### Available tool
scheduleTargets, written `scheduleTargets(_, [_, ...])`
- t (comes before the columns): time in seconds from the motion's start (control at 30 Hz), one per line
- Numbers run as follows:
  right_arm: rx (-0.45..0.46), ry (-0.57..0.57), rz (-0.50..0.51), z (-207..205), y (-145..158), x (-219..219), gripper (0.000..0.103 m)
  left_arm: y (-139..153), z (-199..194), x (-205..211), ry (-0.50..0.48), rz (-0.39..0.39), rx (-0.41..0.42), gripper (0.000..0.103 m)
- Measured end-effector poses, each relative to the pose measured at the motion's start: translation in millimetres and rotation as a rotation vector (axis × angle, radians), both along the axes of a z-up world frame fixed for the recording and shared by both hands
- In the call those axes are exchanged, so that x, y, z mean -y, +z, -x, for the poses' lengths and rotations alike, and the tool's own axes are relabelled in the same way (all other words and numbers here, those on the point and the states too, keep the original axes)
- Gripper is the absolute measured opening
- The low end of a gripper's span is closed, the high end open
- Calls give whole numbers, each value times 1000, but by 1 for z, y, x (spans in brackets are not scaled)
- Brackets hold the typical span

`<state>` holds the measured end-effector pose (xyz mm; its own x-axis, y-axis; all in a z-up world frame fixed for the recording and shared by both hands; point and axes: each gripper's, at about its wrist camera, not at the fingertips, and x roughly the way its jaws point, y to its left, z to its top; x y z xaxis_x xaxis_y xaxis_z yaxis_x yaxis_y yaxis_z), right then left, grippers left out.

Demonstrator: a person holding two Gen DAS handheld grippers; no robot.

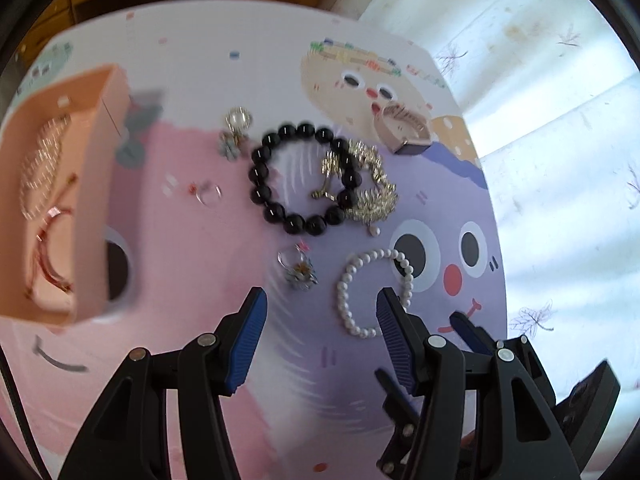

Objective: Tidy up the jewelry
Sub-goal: 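Grasp a silver charm with left tool while right tool grasps white pearl bracelet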

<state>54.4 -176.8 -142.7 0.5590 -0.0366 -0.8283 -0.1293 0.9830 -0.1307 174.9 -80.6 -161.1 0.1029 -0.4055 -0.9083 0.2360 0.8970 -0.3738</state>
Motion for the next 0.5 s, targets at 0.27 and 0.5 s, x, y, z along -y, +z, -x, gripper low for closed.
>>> scheduleTargets(0.27, [-22,-69,-172,-20,-11,41,67,-23,-3,17,69,-34,-8,55])
scheduleTargets(0.5, [-51,-58,-180,-39,-21,48,43,-23,-4,32,64,-103,105,52])
